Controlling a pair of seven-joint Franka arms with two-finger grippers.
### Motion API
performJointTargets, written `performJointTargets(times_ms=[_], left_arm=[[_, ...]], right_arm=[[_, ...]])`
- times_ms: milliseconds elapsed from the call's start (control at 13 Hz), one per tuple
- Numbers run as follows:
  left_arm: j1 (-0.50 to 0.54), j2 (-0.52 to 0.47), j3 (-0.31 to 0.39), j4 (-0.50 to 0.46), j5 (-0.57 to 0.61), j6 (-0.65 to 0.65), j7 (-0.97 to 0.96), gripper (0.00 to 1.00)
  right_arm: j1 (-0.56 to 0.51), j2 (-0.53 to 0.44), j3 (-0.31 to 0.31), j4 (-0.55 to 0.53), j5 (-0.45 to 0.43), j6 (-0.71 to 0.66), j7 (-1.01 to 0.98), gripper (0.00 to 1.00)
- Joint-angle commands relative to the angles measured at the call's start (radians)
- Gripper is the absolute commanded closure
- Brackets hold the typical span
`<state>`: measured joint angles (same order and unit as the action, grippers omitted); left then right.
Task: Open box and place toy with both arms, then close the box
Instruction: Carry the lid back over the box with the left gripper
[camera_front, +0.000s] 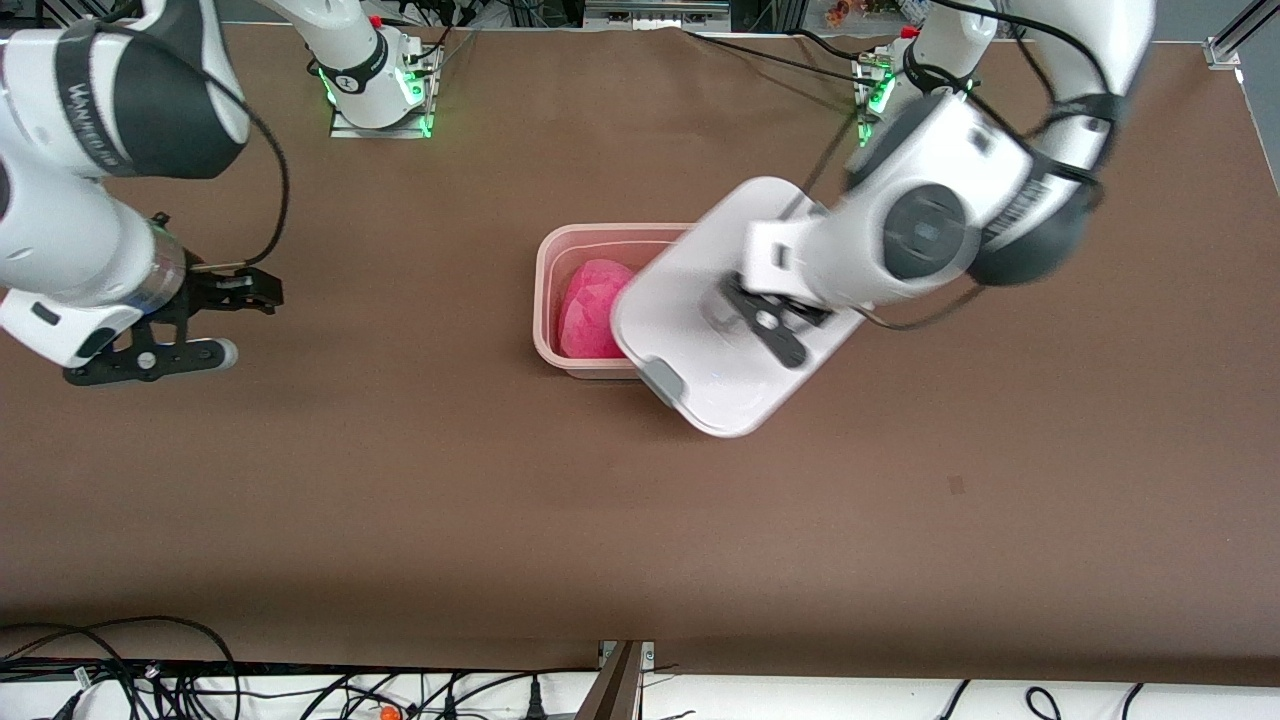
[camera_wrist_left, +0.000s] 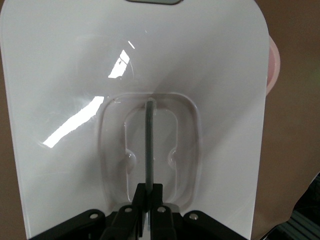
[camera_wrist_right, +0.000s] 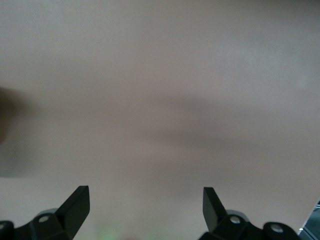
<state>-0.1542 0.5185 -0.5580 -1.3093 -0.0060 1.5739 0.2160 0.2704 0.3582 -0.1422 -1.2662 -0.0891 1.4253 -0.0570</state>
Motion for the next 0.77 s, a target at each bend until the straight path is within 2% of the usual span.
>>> performJointTargets(times_ms=[0,154,308,462,615,692], left_arm=[[-0.146,0.027,0.016,0.013,0.093,0.067,0.068,1.0],[-0.208,0.064,0.018,0.013,0.138,0.148,0.172,1.0],[-0.212,0.084,0.018,0.008,0.156,0.195,0.248,1.0],[-0.211,0.098,0.021,0.005,0.161,0.198,0.345,1.0],[-0.211,0.104,0.021,-0.004,0.188,0.195,0.397,1.0],[-0.212,0.104,0.021,-0.007,0.192,0.192,0.41,1.0]], right_arm=[[-0.072,-0.056,0.047,-0.031,0.046,0.01,-0.032,0.0],[-0.114,-0.149,0.047,-0.085,0.084,0.02,-0.023,0.0],[-0.145,-0.2,0.049,-0.134,0.095,0.023,-0.03,0.0],[-0.155,-0.267,0.053,-0.23,0.091,0.026,-0.038,0.0],[-0.184,-0.327,0.055,-0.344,0.095,0.099,-0.033,0.0],[-0.201,-0.337,0.056,-0.357,0.1,0.119,-0.036,0.0]])
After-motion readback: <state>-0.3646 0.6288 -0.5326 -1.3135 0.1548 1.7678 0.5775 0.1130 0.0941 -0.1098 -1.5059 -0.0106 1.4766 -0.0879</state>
